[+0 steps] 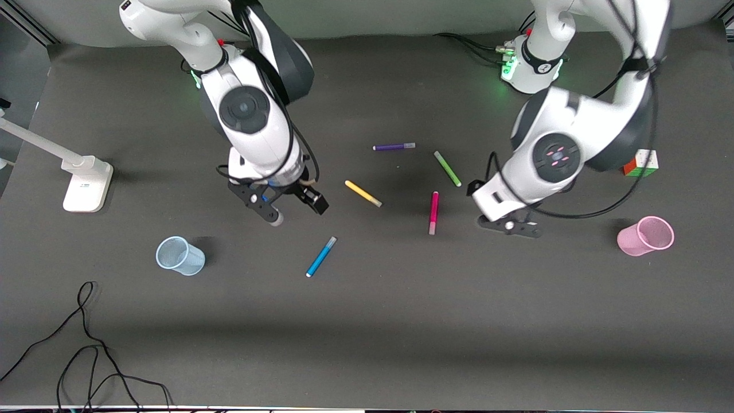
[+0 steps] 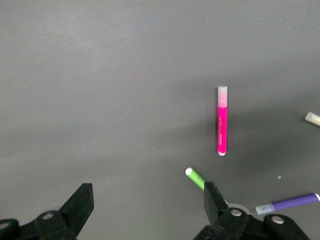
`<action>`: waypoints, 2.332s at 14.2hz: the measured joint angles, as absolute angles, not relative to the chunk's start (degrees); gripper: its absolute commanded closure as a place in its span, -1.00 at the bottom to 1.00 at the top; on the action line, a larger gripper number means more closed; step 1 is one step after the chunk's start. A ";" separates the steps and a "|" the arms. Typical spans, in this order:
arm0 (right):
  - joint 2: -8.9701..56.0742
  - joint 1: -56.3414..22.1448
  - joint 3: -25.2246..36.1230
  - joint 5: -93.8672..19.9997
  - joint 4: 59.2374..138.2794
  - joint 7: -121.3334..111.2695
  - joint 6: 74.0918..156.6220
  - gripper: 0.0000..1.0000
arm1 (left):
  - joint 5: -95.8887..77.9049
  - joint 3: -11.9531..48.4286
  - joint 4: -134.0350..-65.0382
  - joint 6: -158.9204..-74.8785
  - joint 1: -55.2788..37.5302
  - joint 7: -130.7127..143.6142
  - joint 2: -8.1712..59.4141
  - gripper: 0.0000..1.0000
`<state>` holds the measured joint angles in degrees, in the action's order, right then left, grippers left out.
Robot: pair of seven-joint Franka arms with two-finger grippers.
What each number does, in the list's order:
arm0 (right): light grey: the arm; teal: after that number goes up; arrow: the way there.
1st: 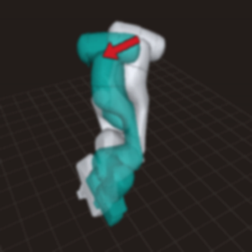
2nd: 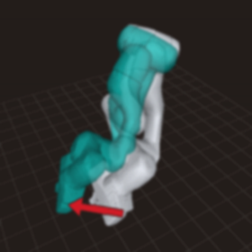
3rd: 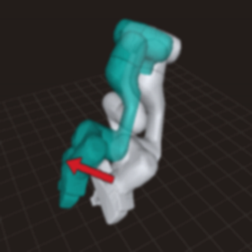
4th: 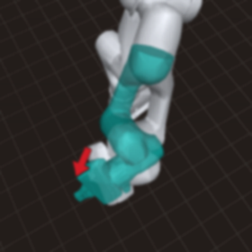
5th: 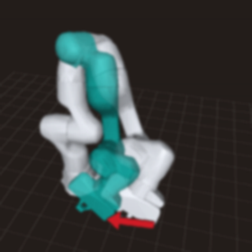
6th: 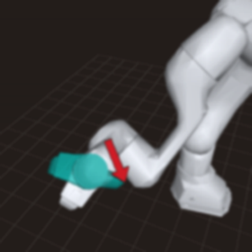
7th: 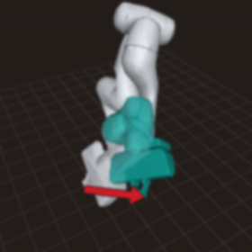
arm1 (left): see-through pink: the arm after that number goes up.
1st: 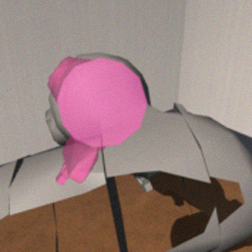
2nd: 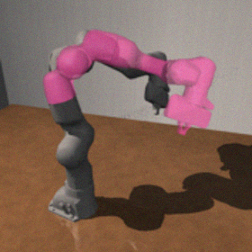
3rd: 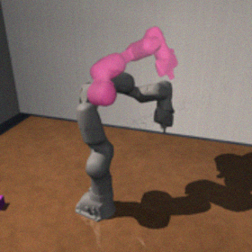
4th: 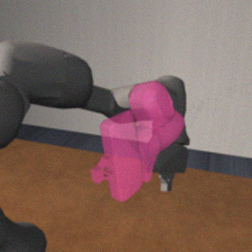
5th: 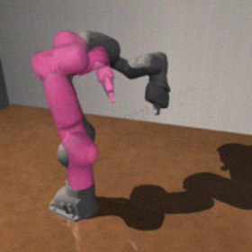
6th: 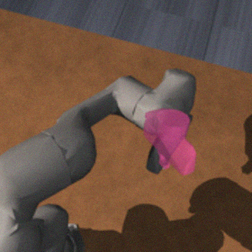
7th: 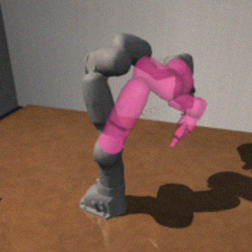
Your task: Place pink and blue markers in matching cups
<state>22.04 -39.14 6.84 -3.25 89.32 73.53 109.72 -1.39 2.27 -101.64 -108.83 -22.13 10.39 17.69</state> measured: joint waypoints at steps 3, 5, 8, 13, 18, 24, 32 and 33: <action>25.38 -39.14 7.01 -3.25 89.33 74.71 112.83 -1.00 | -1.39 2.30 -101.63 -112.36 -25.06 11.18 21.66 -0.97; 27.51 -39.14 7.01 -3.25 89.52 75.51 115.87 -1.00 | -1.68 2.31 -101.63 -114.63 -26.22 12.60 23.80 -0.97; 31.00 -39.31 7.00 -3.25 91.27 75.86 122.58 -1.00 | -3.17 2.32 -102.33 -119.64 -27.45 14.52 26.32 -0.97; 35.79 -39.43 6.99 -3.25 95.12 75.97 133.51 -1.00 | -3.77 2.34 -108.59 -132.65 -28.58 15.36 29.38 -0.97; 41.58 -39.45 6.99 -3.25 96.88 75.99 142.76 -1.00 | -5.30 3.50 -110.53 -138.63 -29.91 17.49 31.77 -0.93; 43.44 -39.46 6.98 -3.25 96.80 76.14 144.23 -0.50 | -5.33 3.40 -111.12 -141.84 -30.84 18.71 33.24 -0.75; 43.30 -39.31 7.05 -3.25 96.63 76.16 144.25 0.60 | -5.35 3.09 -112.10 -142.63 -30.80 18.80 32.88 1.00; 43.29 -39.30 7.06 -3.25 96.63 76.16 144.25 0.68 | -5.47 3.11 -112.06 -142.61 -30.78 18.80 32.74 1.00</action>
